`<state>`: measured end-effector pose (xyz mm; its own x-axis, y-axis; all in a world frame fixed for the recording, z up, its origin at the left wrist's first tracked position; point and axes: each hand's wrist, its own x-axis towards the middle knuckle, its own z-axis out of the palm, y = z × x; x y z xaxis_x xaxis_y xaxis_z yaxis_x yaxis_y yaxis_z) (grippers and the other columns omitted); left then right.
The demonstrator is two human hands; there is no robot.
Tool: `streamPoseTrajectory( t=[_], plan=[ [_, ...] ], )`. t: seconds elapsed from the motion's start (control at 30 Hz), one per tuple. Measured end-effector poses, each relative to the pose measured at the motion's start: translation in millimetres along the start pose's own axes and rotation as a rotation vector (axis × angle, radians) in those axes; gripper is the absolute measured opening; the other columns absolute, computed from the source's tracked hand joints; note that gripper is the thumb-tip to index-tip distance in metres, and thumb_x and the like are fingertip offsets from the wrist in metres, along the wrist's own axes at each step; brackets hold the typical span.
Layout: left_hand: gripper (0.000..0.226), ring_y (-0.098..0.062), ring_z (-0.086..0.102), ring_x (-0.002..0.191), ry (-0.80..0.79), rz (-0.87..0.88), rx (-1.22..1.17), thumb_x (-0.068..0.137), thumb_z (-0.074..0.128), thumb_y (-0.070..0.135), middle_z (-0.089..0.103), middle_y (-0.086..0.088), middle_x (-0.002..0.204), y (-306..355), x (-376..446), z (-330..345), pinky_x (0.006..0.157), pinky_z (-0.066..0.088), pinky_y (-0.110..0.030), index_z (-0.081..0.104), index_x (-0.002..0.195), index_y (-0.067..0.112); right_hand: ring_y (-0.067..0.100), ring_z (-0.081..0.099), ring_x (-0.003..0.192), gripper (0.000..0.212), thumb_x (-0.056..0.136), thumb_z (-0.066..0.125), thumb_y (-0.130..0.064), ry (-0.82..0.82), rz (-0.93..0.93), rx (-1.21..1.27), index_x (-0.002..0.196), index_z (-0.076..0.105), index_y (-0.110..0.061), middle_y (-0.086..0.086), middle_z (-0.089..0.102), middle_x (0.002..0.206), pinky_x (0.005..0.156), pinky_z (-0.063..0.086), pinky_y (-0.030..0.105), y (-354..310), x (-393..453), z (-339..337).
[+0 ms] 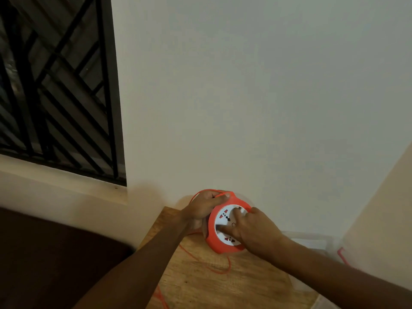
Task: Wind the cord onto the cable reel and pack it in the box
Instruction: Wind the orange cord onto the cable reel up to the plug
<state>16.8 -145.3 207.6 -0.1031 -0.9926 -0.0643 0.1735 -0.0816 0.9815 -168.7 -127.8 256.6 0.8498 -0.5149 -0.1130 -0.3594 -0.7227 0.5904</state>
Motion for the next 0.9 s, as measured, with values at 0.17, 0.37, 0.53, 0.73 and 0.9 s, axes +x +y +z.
streamPoseTrajectory(
  t=[0.17,0.37,0.53,0.73,0.9],
  plan=[
    [0.029,-0.032,0.078,0.092,0.113,0.106,-0.089,0.099,0.065,0.030,0.079,-0.016,0.108,4,1,4,0.080,0.065,-0.044,0.074,0.117,0.009,0.026,0.065,0.105,0.070,0.089,0.051,-0.058,0.093,0.313,0.334,0.149,0.023,-0.036,0.006,0.062,0.128,0.083,0.053,0.038,4,5,0],
    [0.026,-0.030,0.079,0.091,0.186,0.145,-0.054,0.100,0.063,0.034,0.082,-0.008,0.104,11,3,8,0.075,0.066,-0.038,0.075,0.113,0.014,0.018,0.066,0.101,0.073,0.080,0.039,-0.073,0.216,0.608,0.853,0.145,0.033,-0.040,-0.004,0.071,0.114,0.088,0.054,0.037,0,7,17],
    [0.033,-0.036,0.077,0.096,0.140,0.110,-0.025,0.100,0.064,0.035,0.080,-0.015,0.108,13,4,4,0.083,0.064,-0.045,0.075,0.116,0.009,0.026,0.071,0.075,0.044,0.080,0.067,-0.039,0.331,0.384,0.385,0.120,0.062,-0.022,0.006,0.072,0.106,0.058,0.060,0.037,5,-8,21],
    [0.032,-0.030,0.078,0.089,0.059,0.087,0.029,0.103,0.059,0.030,0.079,-0.016,0.108,12,3,4,0.074,0.065,-0.038,0.073,0.118,0.006,0.029,0.064,0.108,0.047,0.066,0.086,-0.035,0.265,-0.022,0.199,0.110,0.070,-0.027,0.010,0.056,0.135,0.067,0.061,0.037,13,-15,21],
    [0.030,-0.026,0.079,0.086,0.052,0.071,0.083,0.102,0.060,0.032,0.081,-0.010,0.103,11,1,7,0.071,0.065,-0.034,0.074,0.116,0.010,0.032,0.060,0.111,0.053,0.071,0.083,-0.035,0.202,-0.098,0.106,0.119,0.062,-0.031,0.014,0.055,0.132,0.072,0.061,0.041,14,-16,18]
  ],
)
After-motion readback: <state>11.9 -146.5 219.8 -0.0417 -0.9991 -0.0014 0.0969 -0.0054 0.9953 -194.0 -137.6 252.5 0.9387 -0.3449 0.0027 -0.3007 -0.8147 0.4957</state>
